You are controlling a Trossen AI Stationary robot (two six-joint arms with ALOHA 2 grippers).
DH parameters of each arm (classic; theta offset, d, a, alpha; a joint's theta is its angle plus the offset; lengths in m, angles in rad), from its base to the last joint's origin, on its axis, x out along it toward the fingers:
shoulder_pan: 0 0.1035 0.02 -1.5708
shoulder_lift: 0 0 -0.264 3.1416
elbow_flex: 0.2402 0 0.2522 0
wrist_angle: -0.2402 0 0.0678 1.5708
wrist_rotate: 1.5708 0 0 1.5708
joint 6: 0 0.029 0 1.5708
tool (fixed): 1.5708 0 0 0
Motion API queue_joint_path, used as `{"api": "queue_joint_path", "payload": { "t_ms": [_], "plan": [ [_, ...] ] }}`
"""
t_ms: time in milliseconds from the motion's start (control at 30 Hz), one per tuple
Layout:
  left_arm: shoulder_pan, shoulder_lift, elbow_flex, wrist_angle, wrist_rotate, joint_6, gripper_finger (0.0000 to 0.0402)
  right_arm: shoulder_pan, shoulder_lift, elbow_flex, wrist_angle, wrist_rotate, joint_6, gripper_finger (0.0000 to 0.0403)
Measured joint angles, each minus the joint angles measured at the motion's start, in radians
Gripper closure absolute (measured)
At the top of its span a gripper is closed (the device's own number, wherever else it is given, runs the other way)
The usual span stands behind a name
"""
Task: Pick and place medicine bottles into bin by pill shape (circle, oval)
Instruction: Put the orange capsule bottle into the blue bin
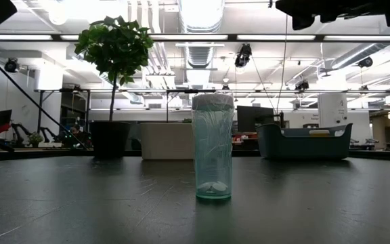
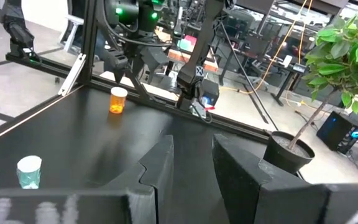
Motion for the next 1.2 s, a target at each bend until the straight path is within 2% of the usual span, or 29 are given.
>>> {"api": "queue_joint_path", "payload": {
  "t_ms": [200, 400, 667, 1200],
  "plan": [
    [-0.081, 0.019, 0.0, 0.033, -0.02, 0.022, 0.01, 0.0, 0.0, 0.0, -0.002, 0.0, -0.003, 0.0298],
    [-0.131, 0.02, 0.0, 0.035, -0.12, -0.004, 0.01, -0.002, 0.0, 0.001, 0.0, 0.004, -0.007, 0.0298],
    [-0.14, 0.02, -0.007, 0.079, -0.141, -0.029, 0.01, -0.002, 0.0, 0.003, 0.001, 0.006, -0.008, 0.0298],
    [-0.147, 0.021, -0.149, 0.199, -0.112, -0.054, 0.01, -0.002, 0.0, 0.004, 0.002, 0.007, -0.043, 0.0298]
  ]
}}
